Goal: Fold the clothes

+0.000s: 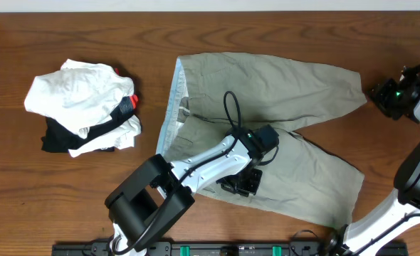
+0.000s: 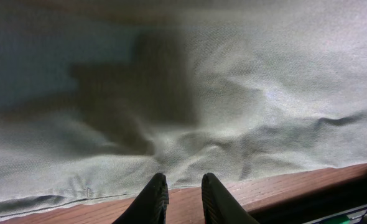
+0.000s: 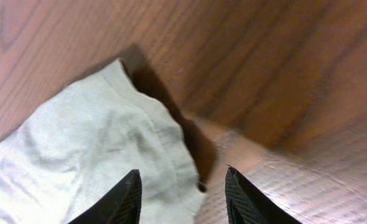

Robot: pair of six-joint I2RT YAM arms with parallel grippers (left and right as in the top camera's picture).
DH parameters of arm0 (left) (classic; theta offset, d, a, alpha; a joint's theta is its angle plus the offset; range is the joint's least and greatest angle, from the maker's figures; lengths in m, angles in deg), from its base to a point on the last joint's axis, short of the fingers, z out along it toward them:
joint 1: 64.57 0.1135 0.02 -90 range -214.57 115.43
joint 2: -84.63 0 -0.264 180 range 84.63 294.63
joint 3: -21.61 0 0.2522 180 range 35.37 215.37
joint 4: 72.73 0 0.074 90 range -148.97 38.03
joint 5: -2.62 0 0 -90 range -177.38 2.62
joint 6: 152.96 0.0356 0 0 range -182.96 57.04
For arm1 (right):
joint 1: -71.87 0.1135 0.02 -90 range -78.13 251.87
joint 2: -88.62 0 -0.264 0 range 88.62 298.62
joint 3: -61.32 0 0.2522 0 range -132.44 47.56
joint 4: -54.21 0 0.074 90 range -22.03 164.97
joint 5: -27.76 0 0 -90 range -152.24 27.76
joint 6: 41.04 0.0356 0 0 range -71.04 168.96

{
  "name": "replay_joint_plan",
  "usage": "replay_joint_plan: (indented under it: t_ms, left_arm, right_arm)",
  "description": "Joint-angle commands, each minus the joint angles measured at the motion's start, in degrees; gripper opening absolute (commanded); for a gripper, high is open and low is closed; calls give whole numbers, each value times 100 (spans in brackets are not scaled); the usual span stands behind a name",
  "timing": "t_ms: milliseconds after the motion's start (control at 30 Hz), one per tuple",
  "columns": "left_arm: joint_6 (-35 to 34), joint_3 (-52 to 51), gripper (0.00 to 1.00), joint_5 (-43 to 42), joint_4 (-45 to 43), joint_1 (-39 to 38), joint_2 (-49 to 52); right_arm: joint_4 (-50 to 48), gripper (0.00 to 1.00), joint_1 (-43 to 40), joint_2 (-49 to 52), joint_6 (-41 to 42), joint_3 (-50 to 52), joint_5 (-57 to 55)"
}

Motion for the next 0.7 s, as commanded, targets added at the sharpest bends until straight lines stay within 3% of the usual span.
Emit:
replay_joint_plan:
  t_ms: [0,300,433,500,667]
  left_arm:
    - [-70,-26,22,-7,15,-13,52]
    - [-70,-26,22,-7,-28,-13,52]
    - [-70,-26,22,-9,-24,-13,52]
    - [-70,-26,22,-9,-26,-13,52]
    - [-68,-26,22,-7,-35,-13,52]
  right_arm:
    - [76,40,92,44,-68,-57,-125]
    - [195,30,326,433,-44,-48,-103]
    - [175,8,424,498,87,-48,-22]
    - [52,1,422,431,105,-57,396]
    - [-199,1,398,127,105,-63,1849]
